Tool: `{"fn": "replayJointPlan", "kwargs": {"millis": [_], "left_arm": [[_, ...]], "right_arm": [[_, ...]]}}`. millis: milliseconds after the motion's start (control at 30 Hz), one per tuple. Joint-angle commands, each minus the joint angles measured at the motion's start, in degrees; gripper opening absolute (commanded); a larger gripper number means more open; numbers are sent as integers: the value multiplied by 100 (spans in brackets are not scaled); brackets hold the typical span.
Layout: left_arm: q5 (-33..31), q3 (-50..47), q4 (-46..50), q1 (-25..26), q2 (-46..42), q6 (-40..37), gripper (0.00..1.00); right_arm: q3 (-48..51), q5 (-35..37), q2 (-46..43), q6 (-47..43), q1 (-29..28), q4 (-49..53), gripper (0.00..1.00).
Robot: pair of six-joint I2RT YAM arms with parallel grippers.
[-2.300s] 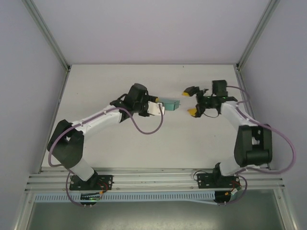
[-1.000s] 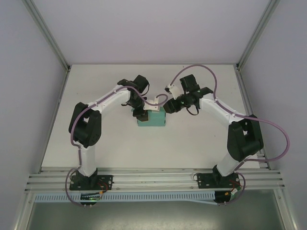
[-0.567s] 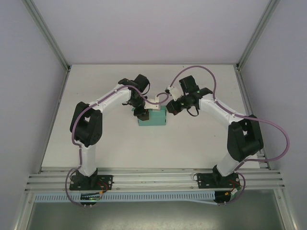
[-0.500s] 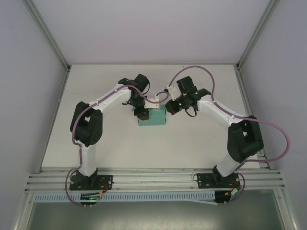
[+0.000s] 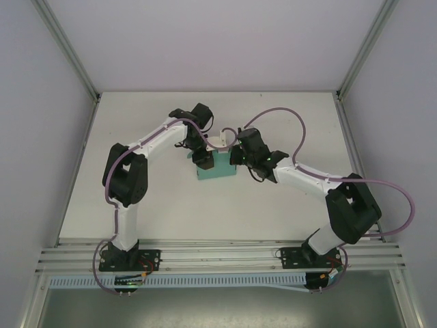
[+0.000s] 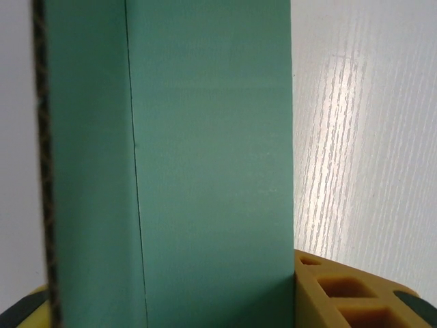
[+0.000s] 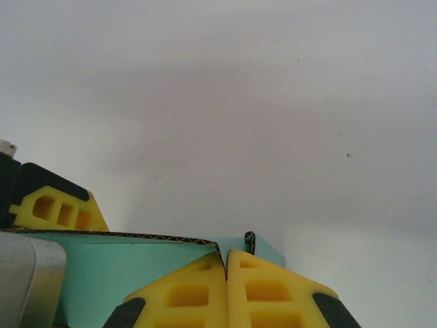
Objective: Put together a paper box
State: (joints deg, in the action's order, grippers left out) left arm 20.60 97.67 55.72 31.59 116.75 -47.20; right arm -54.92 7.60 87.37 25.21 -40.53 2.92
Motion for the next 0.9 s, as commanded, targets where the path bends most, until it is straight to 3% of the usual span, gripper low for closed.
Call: {"fn": "replayJointPlan", "kwargs": {"millis": [0, 333, 533, 733, 867], "left_arm": [[113, -71, -392, 22, 156, 179, 45], [114, 7, -405, 21, 207, 352, 48], [231, 32, -462, 22, 87, 465, 56], [275, 156, -403, 40, 51, 642, 65], [255, 62, -463, 40, -196, 762, 78]], "right_arm": [[442, -83, 77, 97, -302, 160, 0], [1499, 218, 192, 12, -657, -410, 0], [1818, 254, 224, -6, -678, -559, 0], [1496, 408, 513, -100, -688, -383, 0], [1318, 525, 436, -12, -680, -109, 0]]}}
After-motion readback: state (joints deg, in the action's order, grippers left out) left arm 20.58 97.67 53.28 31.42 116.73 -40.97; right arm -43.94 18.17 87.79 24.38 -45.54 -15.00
